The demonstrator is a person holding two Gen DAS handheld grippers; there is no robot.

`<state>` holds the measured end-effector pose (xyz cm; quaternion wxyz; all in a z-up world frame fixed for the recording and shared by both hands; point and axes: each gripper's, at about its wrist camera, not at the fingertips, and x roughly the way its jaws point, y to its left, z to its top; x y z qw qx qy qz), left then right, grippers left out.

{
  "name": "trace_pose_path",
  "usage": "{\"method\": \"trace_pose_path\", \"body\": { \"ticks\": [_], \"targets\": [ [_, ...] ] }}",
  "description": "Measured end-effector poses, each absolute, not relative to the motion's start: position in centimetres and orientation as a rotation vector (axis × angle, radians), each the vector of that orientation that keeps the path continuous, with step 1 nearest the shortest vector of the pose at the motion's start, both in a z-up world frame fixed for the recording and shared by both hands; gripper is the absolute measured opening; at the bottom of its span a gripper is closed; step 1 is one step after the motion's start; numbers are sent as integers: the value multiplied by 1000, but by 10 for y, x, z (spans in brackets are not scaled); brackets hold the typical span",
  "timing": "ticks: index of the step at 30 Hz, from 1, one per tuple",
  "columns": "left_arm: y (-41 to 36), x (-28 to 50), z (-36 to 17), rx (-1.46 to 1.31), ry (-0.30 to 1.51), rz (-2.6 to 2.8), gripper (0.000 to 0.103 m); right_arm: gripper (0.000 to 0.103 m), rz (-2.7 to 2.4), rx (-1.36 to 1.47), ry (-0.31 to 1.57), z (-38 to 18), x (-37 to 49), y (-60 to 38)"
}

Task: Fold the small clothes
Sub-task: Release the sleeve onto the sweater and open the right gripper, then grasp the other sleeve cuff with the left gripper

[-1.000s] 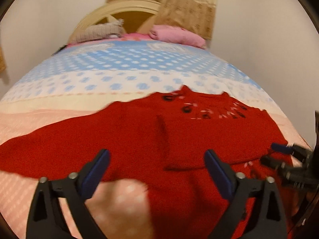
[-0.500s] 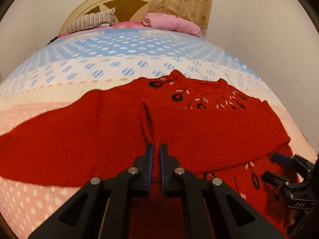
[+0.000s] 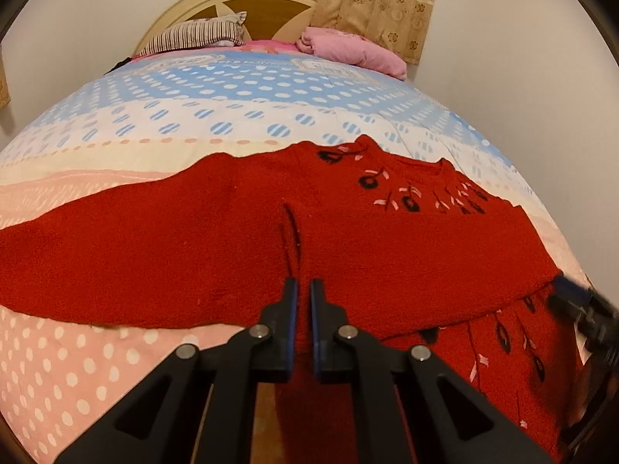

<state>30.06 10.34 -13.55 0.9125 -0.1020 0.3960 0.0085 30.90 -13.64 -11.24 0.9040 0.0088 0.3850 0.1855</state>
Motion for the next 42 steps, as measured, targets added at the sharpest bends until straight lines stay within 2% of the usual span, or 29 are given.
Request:
{"method": "trace_pose_path", "body": {
  "ticks": [4,7,9,12,13,14,18,21,22,24,26,30,34,37,42],
  "targets": [
    [100,300,-138,-193,822,18,8,78,245,90,852,-115,344,-172],
    [102,301,-142,-206,833,26,14,78,183,113,978,-139,368,-191],
    [106,300,-142,-229,835,30,19,78,205,78,977,-140,369,-191],
    [110,293,-138,-249,825,25,37,78,202,35,999,-124,369,-180],
    [112,290,-137,-247,821,36,52,78,217,47,984,-116,369,-177],
    [114,285,-135,-248,811,47,62,78,256,57,964,-106,368,-170],
    [128,272,-131,-238,807,69,64,78,348,-6,967,-102,375,-122],
    [146,259,-129,-233,800,106,65,78,412,-57,1072,-132,384,-85],
    [152,257,-129,-232,799,119,69,79,413,-108,1098,-145,383,-72],
    [172,247,-129,-233,796,166,74,81,388,-212,1023,-143,373,-59],
    [193,239,-131,-244,796,208,79,81,440,-178,1018,-134,365,-50],
    [243,225,-141,-298,825,323,79,81,508,-179,953,-123,360,-28],
    [288,205,-143,-386,804,422,79,84,540,-167,1000,-149,365,2],
    [319,188,-141,-507,777,450,79,86,507,-223,932,-151,352,14],
    [359,169,-137,-709,710,475,80,88,518,-169,925,-154,352,8]
  ]
}}
